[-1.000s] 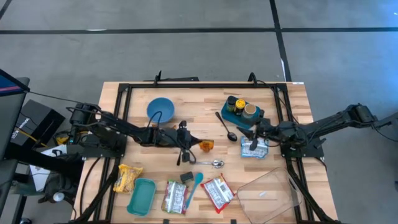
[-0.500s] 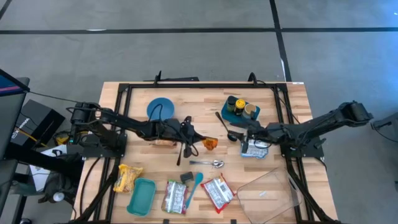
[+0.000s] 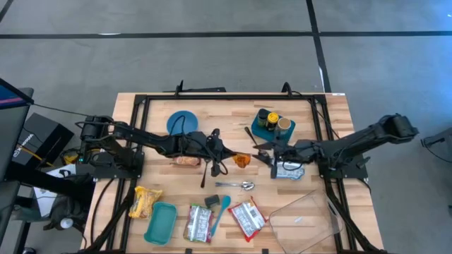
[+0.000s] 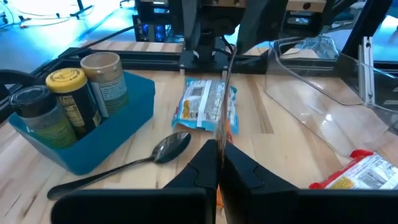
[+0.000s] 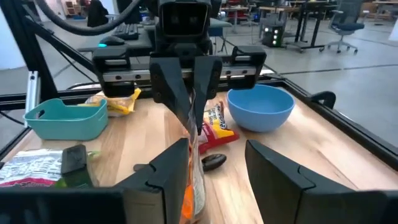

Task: Pick & Place Food Item
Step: Put the orange seasoning bag into the blue bin

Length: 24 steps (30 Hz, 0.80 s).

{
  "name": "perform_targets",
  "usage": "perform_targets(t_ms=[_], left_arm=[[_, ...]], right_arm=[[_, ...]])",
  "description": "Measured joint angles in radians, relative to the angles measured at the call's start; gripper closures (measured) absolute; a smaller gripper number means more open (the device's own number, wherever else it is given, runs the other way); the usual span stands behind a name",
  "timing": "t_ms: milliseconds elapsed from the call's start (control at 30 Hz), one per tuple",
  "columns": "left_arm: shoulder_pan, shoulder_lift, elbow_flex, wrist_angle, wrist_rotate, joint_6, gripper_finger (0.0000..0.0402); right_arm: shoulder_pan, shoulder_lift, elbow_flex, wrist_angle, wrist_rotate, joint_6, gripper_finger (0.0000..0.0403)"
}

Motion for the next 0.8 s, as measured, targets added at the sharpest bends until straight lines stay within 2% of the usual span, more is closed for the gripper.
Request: perform_targets(t_ms=[333,567,800], left_arm=[[0.0,0.0,0.0,0.005,0.0,-0.002,0.0401],[0.0,0.0,0.0,0.005,0.0,-0.003,0.0401],[0.0,0.0,0.0,0.006,0.0,-0.003,0.0401]], right_arm=[[0.0,0.098,0.061,-0.001,0.0,0.0,0.0249],[0.0,0.12,0.091,-0.01,0.0,0.001,0.025],[-0.001,0.119,0.092,-0.017,-0.025,0.051,0.0281]])
